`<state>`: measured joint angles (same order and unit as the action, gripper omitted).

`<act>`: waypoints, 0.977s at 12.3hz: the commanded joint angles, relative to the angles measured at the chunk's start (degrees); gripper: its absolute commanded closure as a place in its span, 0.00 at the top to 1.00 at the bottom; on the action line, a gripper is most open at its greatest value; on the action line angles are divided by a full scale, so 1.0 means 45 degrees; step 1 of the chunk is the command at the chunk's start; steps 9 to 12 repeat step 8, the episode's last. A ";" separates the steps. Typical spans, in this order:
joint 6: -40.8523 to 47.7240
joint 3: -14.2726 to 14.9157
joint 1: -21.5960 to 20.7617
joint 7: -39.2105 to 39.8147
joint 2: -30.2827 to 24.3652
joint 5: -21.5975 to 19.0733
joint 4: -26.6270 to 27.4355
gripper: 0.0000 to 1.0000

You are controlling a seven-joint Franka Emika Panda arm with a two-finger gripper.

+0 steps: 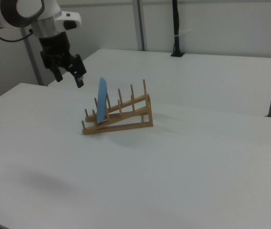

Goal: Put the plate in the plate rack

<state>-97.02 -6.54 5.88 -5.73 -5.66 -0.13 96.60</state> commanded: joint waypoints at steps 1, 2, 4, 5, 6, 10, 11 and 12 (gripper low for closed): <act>-0.0276 0.0514 -0.0017 0.3320 -0.0246 -0.0304 0.0312 1.00; -0.0275 0.0631 -0.0017 0.3383 -0.0227 -0.0304 0.0292 1.00; -0.0256 0.0691 -0.0017 0.3364 -0.0226 -0.0304 0.0273 1.00; -0.0256 0.0691 -0.0017 0.3364 -0.0207 -0.0304 0.0273 1.00; -0.0256 0.0691 -0.0017 0.3345 -0.0149 -0.0304 0.0234 1.00; -0.0236 0.0691 -0.0036 0.3189 -0.0187 -0.0304 0.0234 1.00; -0.0236 0.0691 -0.0036 0.3189 -0.0187 -0.0304 0.0234 1.00; -0.0236 0.0691 -0.0036 0.3189 -0.0187 -0.0304 0.0234 1.00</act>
